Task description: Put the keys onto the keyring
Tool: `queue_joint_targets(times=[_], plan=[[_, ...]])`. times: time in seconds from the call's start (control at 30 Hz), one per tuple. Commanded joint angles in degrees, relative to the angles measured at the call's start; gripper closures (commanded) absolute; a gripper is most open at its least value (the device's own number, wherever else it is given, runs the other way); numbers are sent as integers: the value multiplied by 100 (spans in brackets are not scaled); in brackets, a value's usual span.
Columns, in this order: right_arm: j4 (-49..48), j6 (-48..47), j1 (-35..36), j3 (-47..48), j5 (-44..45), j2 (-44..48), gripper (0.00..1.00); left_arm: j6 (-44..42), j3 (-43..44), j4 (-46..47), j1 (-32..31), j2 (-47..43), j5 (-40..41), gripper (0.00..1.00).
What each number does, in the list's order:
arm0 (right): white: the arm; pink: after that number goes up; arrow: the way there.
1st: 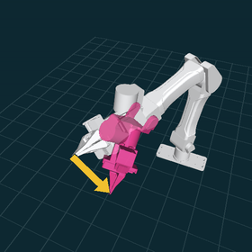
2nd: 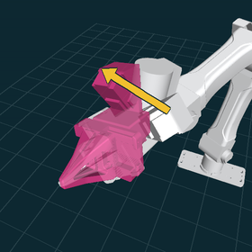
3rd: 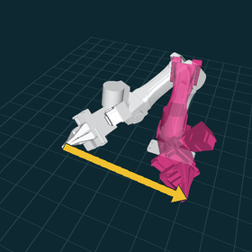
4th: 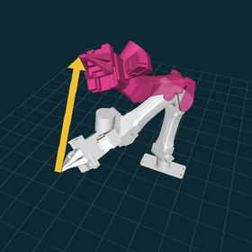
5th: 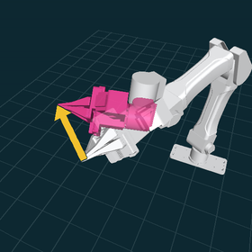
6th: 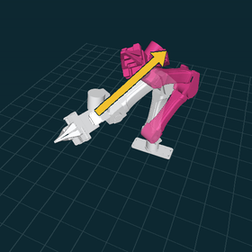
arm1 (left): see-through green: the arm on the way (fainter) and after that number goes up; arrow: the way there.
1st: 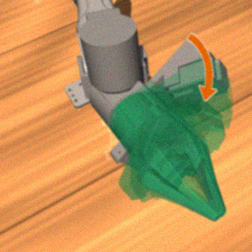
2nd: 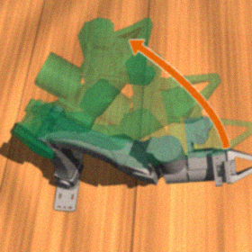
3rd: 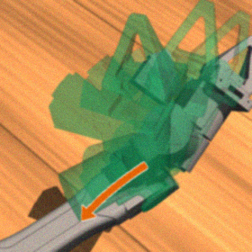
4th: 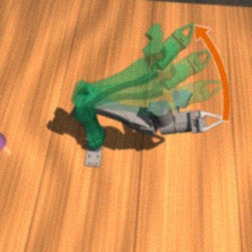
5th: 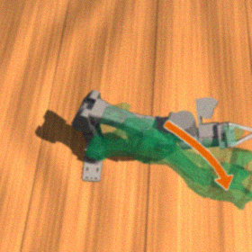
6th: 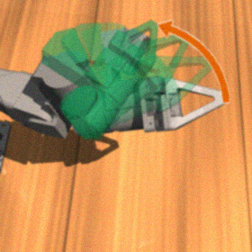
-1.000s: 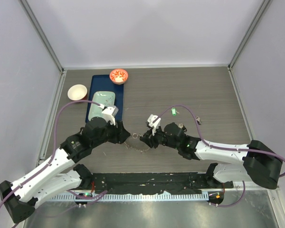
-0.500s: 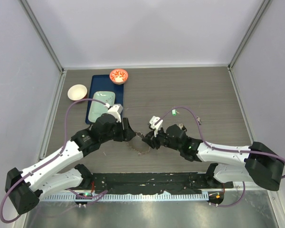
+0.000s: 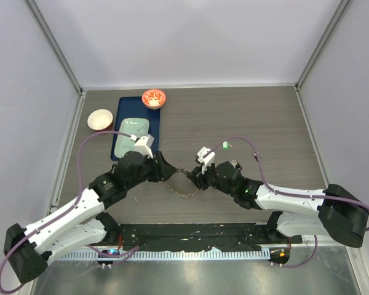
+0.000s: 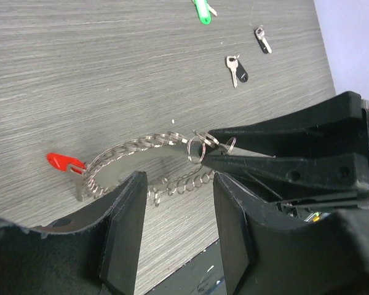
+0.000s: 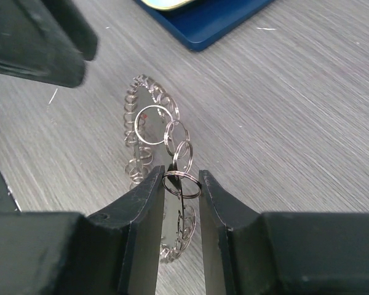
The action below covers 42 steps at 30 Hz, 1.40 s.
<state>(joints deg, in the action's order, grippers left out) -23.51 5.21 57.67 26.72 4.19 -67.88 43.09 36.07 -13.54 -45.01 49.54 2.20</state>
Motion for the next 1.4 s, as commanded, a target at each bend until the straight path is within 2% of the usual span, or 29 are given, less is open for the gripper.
queue_joint_targets(times=[0.0, 0.17, 0.33, 0.57, 0.6, 0.63, 0.73, 0.77, 0.8, 0.83, 0.93, 1.13, 1.37], plan=[[-14, 357, -54, 280, 698, 152, 99, -82, -153, 291, 1, -427, 360, 49], [373, 1321, -115, 474, 636, -418, 99, -99, -329, 124, 10, -823, 518, 48], [128, 2211, -378, 422, 215, -1112, 99, -99, -469, -8, 1, -946, 449, 48], [48, 2300, -967, 817, -304, -2035, 98, -152, -514, -149, 1, -893, 317, 46], [118, 2283, -1038, 948, -322, -2124, 96, -169, -522, -192, 1, -885, 308, 46], [284, 2195, -1091, 1001, -313, -2185, 88, -178, -531, -210, 1, -876, 308, 46], [591, 2037, -1170, 1151, -252, -2300, 73, -213, -584, -245, 1, -876, 334, 45], [662, 1932, -1170, 1177, -165, -2265, 61, -222, -593, -237, 1, -884, 343, 45], [733, 1879, -1170, 1195, -111, -2135, 55, -231, -610, -254, 1, -885, 378, 45], [890, 1826, -1170, 1204, -24, -2029, 44, -257, -628, -246, 1, -893, 395, 45], [1259, 1632, -1161, 1274, 205, -1616, 34, -310, -637, -281, 1, -876, 448, 43], [1630, 1553, -960, 1152, 364, -878, 31, -328, -689, -333, 1, -920, 571, 36], [1586, 2246, -231, 1002, 530, -858, 34, -231, -856, -325, 1, -1166, 694, 33]])
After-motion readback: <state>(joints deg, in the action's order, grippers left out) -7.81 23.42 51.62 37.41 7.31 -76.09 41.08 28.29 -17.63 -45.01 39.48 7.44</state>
